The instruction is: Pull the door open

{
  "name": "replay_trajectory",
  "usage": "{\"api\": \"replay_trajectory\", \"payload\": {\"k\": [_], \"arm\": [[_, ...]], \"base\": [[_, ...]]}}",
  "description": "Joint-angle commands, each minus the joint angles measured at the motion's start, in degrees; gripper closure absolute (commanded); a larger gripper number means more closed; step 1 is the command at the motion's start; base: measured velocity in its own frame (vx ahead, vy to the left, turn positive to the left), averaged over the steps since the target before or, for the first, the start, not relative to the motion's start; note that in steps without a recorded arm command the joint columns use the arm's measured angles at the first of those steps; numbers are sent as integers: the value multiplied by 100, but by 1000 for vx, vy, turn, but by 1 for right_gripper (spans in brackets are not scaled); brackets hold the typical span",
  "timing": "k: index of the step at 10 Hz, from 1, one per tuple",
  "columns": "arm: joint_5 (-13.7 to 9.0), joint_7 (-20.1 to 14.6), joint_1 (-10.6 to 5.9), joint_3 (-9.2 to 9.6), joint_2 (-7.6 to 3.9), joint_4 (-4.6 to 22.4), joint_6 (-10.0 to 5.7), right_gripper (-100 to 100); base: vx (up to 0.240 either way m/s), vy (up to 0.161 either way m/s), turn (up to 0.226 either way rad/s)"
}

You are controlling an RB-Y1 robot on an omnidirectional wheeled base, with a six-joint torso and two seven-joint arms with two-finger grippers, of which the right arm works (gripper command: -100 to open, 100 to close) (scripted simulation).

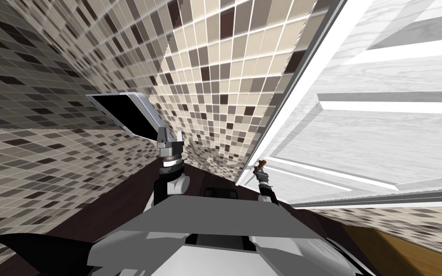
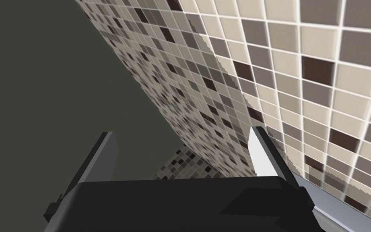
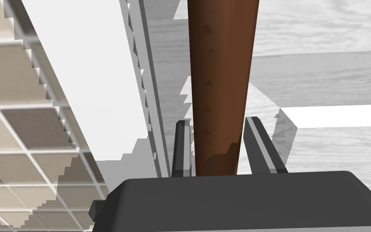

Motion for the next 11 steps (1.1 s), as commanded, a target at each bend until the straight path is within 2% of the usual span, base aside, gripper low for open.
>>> {"api": "replay_trajectory", "payload": {"k": [1, 7, 8, 11], "arm": [[36, -100, 54, 114, -71, -18, -56, 100], [182, -525, 265, 566, -453, -138, -335, 100], [170, -493, 228, 517, -419, -95, -326, 100], [267, -713, 352, 770, -599, -102, -547, 100]], "base": [[-215, -31, 120], [-225, -28, 113], [-102, -8, 18], [-183, -42, 109]]}}
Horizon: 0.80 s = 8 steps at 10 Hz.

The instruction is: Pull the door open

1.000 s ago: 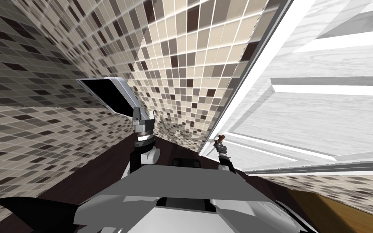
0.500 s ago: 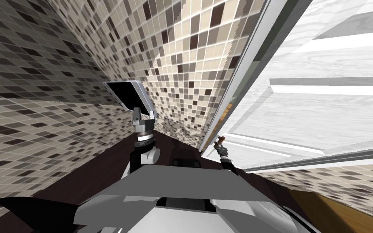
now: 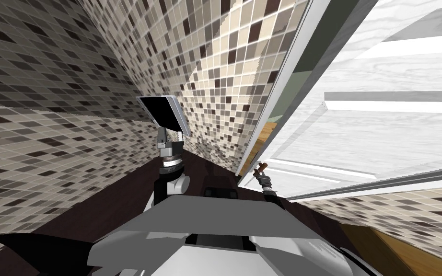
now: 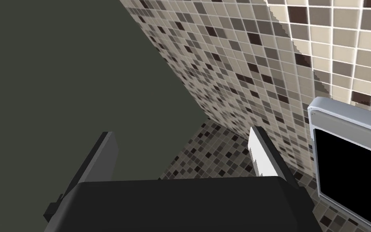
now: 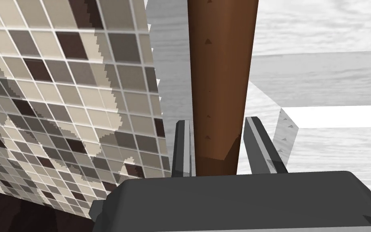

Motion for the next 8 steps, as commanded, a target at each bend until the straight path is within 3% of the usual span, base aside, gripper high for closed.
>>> {"api": "replay_trajectory", "payload": {"k": [1, 5, 6, 8], "arm": [[45, -92, 83, 129, -89, -34, -89, 100], [158, -348, 220, 419, -317, -48, -365, 100], [150, -314, 187, 386, -278, -28, -335, 100], [204, -457, 264, 553, -378, 42, -547, 100]], "base": [[-234, -45, 123], [-220, -54, 106], [-96, -18, 22], [-194, -56, 177]]}}
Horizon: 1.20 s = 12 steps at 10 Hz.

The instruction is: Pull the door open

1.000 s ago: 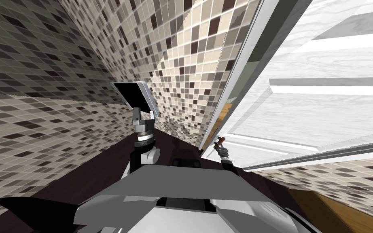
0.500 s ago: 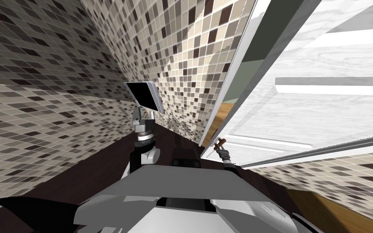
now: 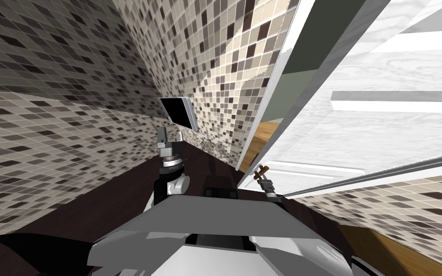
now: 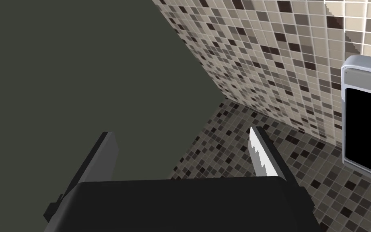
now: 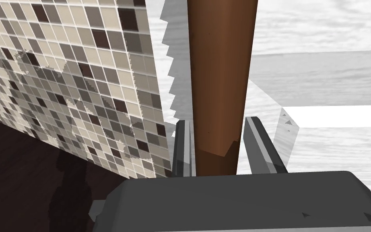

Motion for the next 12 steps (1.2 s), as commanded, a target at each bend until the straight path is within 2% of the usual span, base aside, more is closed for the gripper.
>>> {"api": "replay_trajectory", "payload": {"k": [1, 6, 7, 8, 12], "arm": [[34, -86, 61, 112, -57, 32, -121, 100], [119, -322, 180, 384, -245, 153, -505, 100], [90, -251, 200, 328, -269, 20, -397, 100], [116, -330, 208, 417, -285, 120, -514, 100], [153, -490, 196, 576, -329, 343, -777, 100]], "base": [[-217, -58, 138], [-215, -58, 126], [-97, -32, 33], [-175, -42, 203], [-248, -83, 179]]}}
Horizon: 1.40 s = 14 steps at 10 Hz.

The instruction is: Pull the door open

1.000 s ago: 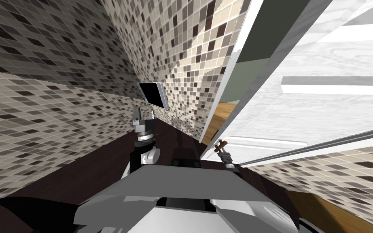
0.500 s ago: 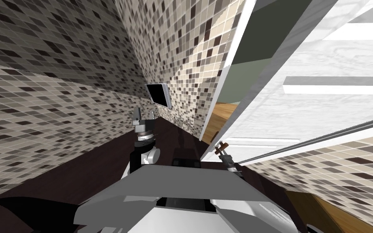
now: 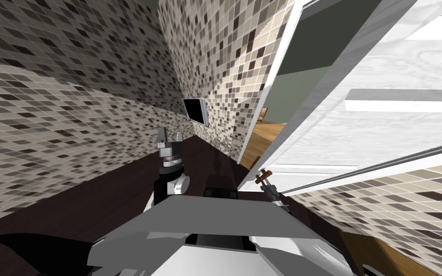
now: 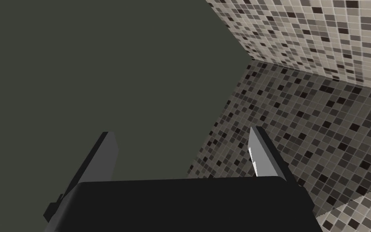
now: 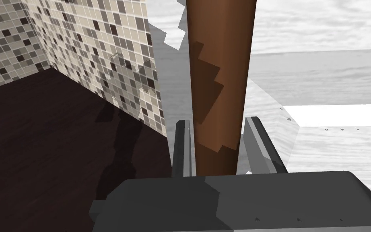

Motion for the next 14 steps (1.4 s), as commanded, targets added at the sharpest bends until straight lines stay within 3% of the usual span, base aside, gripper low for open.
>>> {"api": "replay_trajectory", "payload": {"k": [1, 3, 4, 14], "arm": [[18, -67, 9, 69, -5, 107, -113, 100], [36, -141, 3, 144, -26, 212, -236, 100], [36, -113, -7, 126, -9, 175, -193, 100], [115, -393, -135, 354, -49, 590, -518, 100]], "base": [[-236, -70, 167], [-230, -83, 145], [-99, -29, 33], [-196, -61, 143]]}}
